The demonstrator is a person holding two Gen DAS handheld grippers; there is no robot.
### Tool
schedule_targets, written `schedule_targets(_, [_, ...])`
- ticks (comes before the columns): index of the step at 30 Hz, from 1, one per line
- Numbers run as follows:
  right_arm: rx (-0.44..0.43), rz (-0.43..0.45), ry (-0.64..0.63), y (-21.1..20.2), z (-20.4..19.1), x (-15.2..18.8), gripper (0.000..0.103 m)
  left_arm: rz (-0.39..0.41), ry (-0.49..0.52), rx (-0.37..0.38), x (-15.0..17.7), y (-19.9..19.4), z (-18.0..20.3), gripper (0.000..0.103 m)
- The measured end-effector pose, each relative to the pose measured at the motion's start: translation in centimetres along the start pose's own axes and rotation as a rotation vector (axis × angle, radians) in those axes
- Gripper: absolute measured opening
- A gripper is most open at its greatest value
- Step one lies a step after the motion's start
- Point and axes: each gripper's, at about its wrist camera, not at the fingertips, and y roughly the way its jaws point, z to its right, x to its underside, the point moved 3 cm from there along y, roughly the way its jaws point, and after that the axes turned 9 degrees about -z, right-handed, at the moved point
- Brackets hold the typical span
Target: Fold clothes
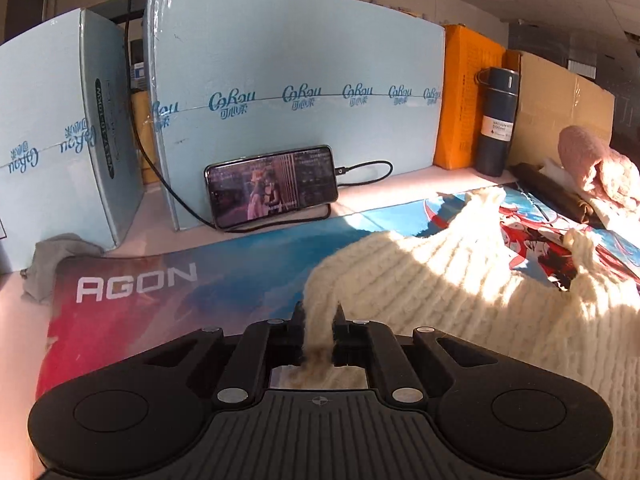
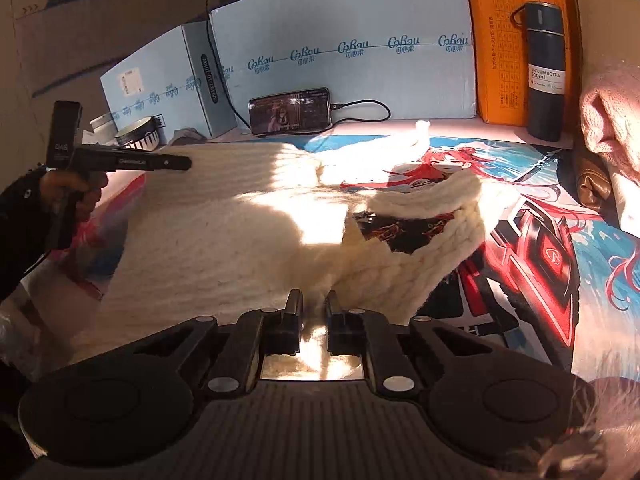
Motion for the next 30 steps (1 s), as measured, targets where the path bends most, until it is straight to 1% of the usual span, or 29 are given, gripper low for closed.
schedule_targets(2, [-0.104,-0.016,-0.016,0.1,-1.6,0.4,0.007,0.001,0.019,-0.013,-1.6,1.2,0.1,0.009])
schedule_targets(4, [-0.201,-0.033,-0.030,0.3,-3.1,0.8,0.007,0.006,0.029,-0.010,-3.1,2.3,0.4,0.009])
schedule_targets(5, [-0.260,-0.041,-0.029,0.6,-3.9,1.0,0.007,0.010,0.032,-0.008,-3.7,2.7,0.5,0.009])
schedule_targets(8, [-0.391,-0.051,-0.013,1.7,-5.2,1.3,0.007,0.017,0.051,-0.013,-5.0,4.1,1.2,0.009])
schedule_targets(11, [-0.509,-0.061,0.002,2.6,-6.1,1.1,0.007,0.000,0.076,-0.015,-6.0,5.9,1.9,0.009])
schedule_targets(12, [-0.536,-0.068,0.005,2.9,-6.3,1.0,0.007,-0.014,0.083,-0.014,-6.1,6.5,2.0,0.009])
schedule_targets(14, [-0.557,-0.089,-0.010,3.2,-6.9,0.7,0.009,-0.040,0.091,-0.022,-6.1,7.8,2.1,0.013])
schedule_targets(15, [-0.539,-0.065,0.003,2.8,-6.6,0.7,0.010,-0.052,0.094,-0.028,-6.0,8.3,2.1,0.018])
schedule_targets(16, [-0.514,-0.032,0.021,2.2,-6.2,0.7,0.014,-0.058,0.099,-0.042,-5.8,8.3,2.1,0.024])
schedule_targets(17, [-0.488,0.002,0.040,1.6,-5.7,0.7,0.019,-0.052,0.106,-0.066,-5.6,8.0,2.0,0.028])
schedule_targets(18, [-0.462,0.035,0.059,1.0,-5.3,0.7,0.021,-0.046,0.113,-0.090,-5.4,7.6,2.0,0.040])
schedule_targets(19, [-0.436,0.069,0.077,0.4,-4.8,0.7,0.028,-0.030,0.120,-0.122,-5.2,6.9,2.0,0.056])
schedule_targets(20, [-0.410,0.102,0.096,-0.2,-4.4,0.7,0.036,0.002,0.127,-0.166,-4.9,5.6,2.0,0.061])
schedule_targets(21, [-0.384,0.136,0.114,-0.9,-3.9,0.7,0.042,0.035,0.130,-0.206,-4.5,4.2,2.2,0.067])
schedule_targets(22, [-0.358,0.169,0.133,-1.5,-3.4,0.7,0.053,0.063,0.127,-0.219,-3.9,2.7,2.7,0.071])
schedule_targets(23, [-0.331,0.202,0.151,-2.1,-3.0,0.8,0.060,0.084,0.130,-0.196,-3.3,1.3,3.5,0.072])
schedule_targets(25, [-0.278,0.268,0.188,-3.4,-2.0,0.8,0.062,0.122,0.138,-0.141,-2.0,-1.4,5.2,0.073])
schedule_targets(27, [-0.225,0.334,0.224,-4.8,-1.1,0.8,0.067,0.145,0.174,-0.036,-0.6,-3.4,7.6,0.077])
schedule_targets(29, [-0.102,0.408,0.368,-5.3,0.6,1.4,0.069,0.160,0.222,0.064,0.9,-5.1,10.1,0.078])
schedule_targets(30, [-0.053,0.431,0.438,-5.4,1.3,1.7,0.069,0.152,0.262,0.102,1.7,-5.3,11.3,0.079])
